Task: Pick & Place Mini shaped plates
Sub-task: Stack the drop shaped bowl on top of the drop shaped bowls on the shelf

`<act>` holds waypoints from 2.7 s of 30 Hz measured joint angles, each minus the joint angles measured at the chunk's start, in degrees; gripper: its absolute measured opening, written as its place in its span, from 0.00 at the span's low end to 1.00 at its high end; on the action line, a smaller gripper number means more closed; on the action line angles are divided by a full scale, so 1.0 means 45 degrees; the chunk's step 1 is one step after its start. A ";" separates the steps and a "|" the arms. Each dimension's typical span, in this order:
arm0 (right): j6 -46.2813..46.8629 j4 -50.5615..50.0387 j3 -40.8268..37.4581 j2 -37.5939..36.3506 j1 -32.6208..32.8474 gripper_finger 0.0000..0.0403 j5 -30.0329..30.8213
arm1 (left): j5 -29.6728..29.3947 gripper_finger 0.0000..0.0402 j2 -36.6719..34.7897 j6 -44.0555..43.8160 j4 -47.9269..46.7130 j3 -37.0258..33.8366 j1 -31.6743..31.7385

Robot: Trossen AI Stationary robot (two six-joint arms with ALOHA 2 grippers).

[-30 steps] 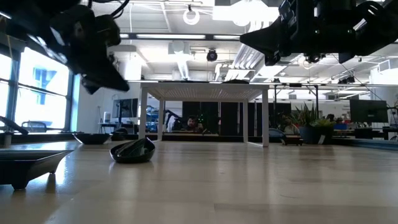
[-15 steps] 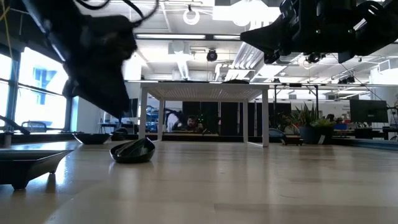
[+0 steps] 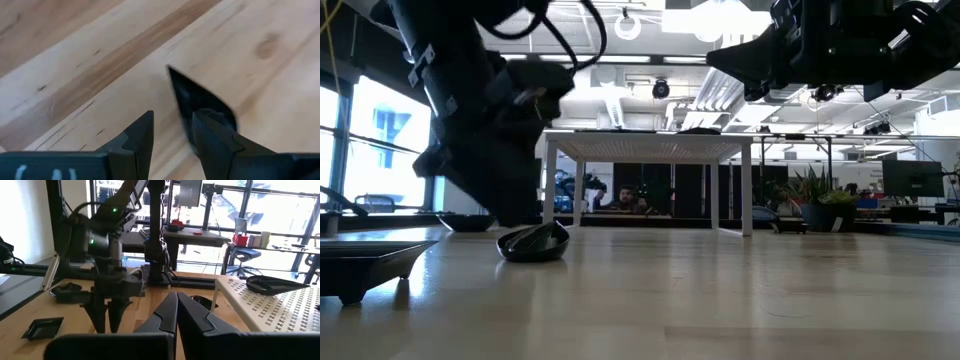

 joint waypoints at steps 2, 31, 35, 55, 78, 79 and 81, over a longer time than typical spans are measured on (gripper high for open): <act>0.0008 0.0000 0.0000 0.0000 0.0000 0.01 0.0000 | 0.0016 0.33 0.0187 -0.0063 0.0042 -0.0010 -0.0005; 0.0002 -0.0010 0.0000 0.0000 0.0000 0.02 0.0000 | 0.0119 0.00 -0.0378 0.0312 0.0091 -0.0010 0.0207; 0.0016 -0.0026 0.0000 0.0000 0.0000 0.02 0.0000 | 0.0024 0.00 -0.1881 0.1029 -0.0644 -0.0018 0.0907; 0.0025 -0.0063 0.0000 0.0000 0.0000 0.01 0.0000 | 0.3162 0.00 -0.5333 0.9220 -0.2900 0.3073 1.0627; 0.0002 -0.0214 0.0000 0.0000 -0.0001 0.00 0.0003 | 0.2835 0.00 -0.2607 1.0762 -0.3884 0.5076 1.2502; -0.0001 -0.0214 0.0000 0.0000 -0.0001 0.00 0.0002 | 0.2797 0.00 -0.2607 1.0763 -0.3878 0.5073 1.2502; -0.0002 -0.0214 0.0000 0.0000 -0.0002 0.01 0.0002 | 0.2792 0.00 -0.2607 1.0763 -0.3859 0.5074 1.2502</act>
